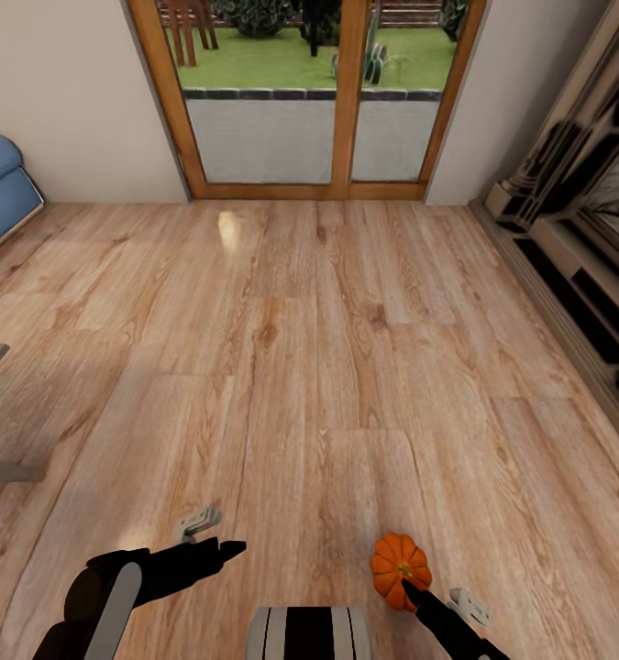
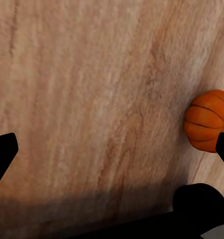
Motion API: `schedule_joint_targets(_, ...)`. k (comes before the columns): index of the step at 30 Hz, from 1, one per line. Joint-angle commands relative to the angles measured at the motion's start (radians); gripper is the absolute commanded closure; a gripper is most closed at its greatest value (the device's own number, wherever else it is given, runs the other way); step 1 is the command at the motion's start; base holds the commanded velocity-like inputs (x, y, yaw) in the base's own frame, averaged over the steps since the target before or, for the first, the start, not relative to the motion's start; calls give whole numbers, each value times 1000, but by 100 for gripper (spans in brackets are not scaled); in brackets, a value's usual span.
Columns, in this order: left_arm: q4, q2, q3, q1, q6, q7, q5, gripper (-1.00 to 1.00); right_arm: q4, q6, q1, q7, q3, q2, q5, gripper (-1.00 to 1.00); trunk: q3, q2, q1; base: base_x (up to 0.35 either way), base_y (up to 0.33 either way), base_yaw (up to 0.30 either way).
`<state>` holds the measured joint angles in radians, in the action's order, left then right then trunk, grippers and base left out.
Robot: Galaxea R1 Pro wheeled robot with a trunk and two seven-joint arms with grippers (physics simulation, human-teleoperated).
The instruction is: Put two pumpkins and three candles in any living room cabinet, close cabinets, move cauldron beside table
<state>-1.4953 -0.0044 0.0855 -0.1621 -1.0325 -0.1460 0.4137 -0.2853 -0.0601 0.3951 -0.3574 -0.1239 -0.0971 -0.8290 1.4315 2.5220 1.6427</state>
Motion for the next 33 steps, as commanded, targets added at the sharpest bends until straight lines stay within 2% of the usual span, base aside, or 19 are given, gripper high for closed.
schedule_joint_targets(1, 0, 0, 1, 0, -4, -9, -7, -100, 4, -4, 1, 12, 1, -1, -9, -100, 1, 0, 0, 1, 45, 0)
schedule_joint_targets(23, 0, -1, 0, 0, -4, -9, -7, -100, 3, -4, 0, 14, 3, -1, -11, -100, 1, 0, 0, 37, 42, 0)
schedule_joint_targets(33, 0, -1, -1, 0, -4, -7, -9, -100, 3, -4, 1, 14, 3, -1, -12, -100, 1, 0, 0, 114, 45, 0)
